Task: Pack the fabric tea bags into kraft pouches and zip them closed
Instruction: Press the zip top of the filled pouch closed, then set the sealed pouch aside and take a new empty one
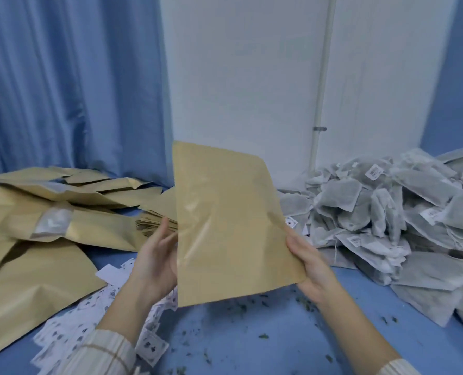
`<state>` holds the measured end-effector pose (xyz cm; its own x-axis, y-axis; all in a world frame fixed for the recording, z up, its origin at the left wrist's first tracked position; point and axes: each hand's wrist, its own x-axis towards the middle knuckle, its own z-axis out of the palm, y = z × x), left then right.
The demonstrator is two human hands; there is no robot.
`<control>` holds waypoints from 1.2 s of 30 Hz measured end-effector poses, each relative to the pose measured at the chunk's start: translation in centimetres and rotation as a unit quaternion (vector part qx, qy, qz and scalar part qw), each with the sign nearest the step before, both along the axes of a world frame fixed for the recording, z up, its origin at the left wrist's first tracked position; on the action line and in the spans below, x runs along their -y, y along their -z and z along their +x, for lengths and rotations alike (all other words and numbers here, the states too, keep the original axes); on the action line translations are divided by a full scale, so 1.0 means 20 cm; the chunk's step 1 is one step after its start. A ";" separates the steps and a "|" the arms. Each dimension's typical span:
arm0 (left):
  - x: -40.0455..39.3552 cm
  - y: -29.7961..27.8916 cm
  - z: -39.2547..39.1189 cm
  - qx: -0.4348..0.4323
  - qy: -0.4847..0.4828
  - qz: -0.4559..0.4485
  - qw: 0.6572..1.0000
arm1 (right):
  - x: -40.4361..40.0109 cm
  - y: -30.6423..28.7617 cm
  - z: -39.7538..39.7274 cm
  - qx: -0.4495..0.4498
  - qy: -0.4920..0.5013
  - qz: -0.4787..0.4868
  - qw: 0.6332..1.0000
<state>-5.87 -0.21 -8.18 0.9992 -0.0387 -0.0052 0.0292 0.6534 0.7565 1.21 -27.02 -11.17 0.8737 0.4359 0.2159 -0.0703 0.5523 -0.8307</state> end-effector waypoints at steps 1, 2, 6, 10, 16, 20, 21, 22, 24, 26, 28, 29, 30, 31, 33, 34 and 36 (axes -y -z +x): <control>-0.04 0.01 0.00 0.015 0.005 -0.046 0.999 | -0.08 -0.03 0.02 0.007 0.010 0.030 0.999; -0.06 0.03 0.01 0.025 0.000 -0.092 0.995 | -0.19 -0.09 0.04 0.014 0.016 0.059 0.998; -0.10 0.11 0.12 0.032 -0.074 -0.194 0.978 | -0.99 -0.40 0.14 -0.016 -0.017 0.010 1.000; -0.15 0.14 0.24 -0.029 -0.134 -0.176 0.975 | -1.47 -0.48 0.08 0.039 -0.137 -0.179 0.974; -0.16 0.18 0.39 -0.089 -0.176 -0.079 0.977 | -1.30 -0.20 0.36 0.182 0.127 -0.449 0.865; -0.11 0.25 0.42 -0.105 -0.200 -0.068 0.972 | -0.98 0.03 0.55 0.360 0.204 -0.712 0.567; -0.11 0.27 0.43 -0.099 -0.209 -0.085 0.969 | -0.91 0.09 0.59 0.366 0.175 -0.756 0.514; -0.11 0.28 0.44 -0.100 -0.216 -0.101 0.966 | -0.85 0.13 0.62 0.369 0.154 -0.786 0.472; -0.10 0.29 0.44 -0.108 -0.224 -0.122 0.961 | -0.76 0.17 0.63 0.392 0.153 -0.804 0.420; -0.07 0.30 0.44 -0.123 -0.234 -0.116 0.957 | -0.71 0.16 0.61 0.478 0.219 -0.750 0.401; -0.04 0.29 0.45 -0.129 -0.238 -0.092 0.958 | -0.65 0.15 0.54 0.569 0.309 -0.653 0.392; -0.02 0.28 0.44 -0.132 -0.233 -0.084 0.960 | -0.62 0.16 0.51 0.605 0.349 -0.591 0.404; 0.01 0.27 0.43 -0.133 -0.219 -0.076 0.964 | -0.59 0.16 0.48 0.624 0.369 -0.543 0.424; 0.03 0.25 0.42 -0.130 -0.196 -0.066 0.970 | -0.56 0.17 0.45 0.638 0.378 -0.509 0.438; 0.08 0.20 0.38 -0.108 -0.151 -0.053 0.981 | -0.51 0.17 0.37 0.669 0.385 -0.455 0.443; 0.10 0.18 0.35 -0.090 -0.141 -0.052 0.985 | -0.48 0.16 0.33 0.686 0.383 -0.431 0.444; 0.14 0.13 0.30 -0.063 -0.154 -0.048 0.985 | -0.43 0.12 0.22 0.716 0.386 -0.382 0.438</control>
<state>0.22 -3.01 -10.79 0.9552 0.2600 -0.1412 -0.0915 0.7137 0.6945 5.63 -18.39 -13.61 0.0315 0.5535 0.8323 0.7886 -0.5254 0.3196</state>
